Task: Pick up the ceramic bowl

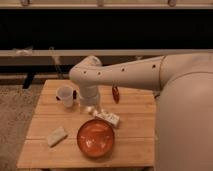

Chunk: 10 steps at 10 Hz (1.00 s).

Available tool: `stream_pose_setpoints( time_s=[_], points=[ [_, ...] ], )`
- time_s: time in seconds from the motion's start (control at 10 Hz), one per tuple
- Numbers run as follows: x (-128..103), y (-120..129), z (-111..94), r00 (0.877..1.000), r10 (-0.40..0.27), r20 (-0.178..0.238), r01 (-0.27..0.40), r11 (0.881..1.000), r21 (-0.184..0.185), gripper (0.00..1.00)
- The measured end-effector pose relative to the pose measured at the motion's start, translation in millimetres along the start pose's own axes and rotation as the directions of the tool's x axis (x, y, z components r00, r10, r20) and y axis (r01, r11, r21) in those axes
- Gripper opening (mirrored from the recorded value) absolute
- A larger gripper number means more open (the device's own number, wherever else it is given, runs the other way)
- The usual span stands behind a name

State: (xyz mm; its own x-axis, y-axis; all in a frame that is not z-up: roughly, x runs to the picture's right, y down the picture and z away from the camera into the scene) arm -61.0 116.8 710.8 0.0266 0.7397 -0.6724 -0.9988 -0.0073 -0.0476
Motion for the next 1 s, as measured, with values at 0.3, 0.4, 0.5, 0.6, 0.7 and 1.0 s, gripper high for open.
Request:
stream_pose_setpoints(
  time_s=[0.3, 0.4, 0.5, 0.6, 0.7, 1.0],
  points=[
    [28.2, -61.7, 18.9, 0.996, 0.073, -0.052, -0.074, 0.997, -0.027, 0.65],
    [39.2, -75.0, 33.4, 0.992, 0.094, -0.086, -0.098, 0.994, -0.038, 0.65],
    [44.8, -80.3, 45.0, 0.988, 0.108, -0.109, -0.114, 0.992, -0.047, 0.65],
    [49.5, -86.7, 57.7, 0.983, 0.128, -0.132, -0.137, 0.989, -0.059, 0.65],
    [55.8, -98.5, 77.7, 0.971, 0.169, -0.168, -0.184, 0.98, -0.077, 0.65],
    [66.6, -106.4, 110.2, 0.946, 0.217, -0.24, -0.248, 0.963, -0.106, 0.65]
  ],
)
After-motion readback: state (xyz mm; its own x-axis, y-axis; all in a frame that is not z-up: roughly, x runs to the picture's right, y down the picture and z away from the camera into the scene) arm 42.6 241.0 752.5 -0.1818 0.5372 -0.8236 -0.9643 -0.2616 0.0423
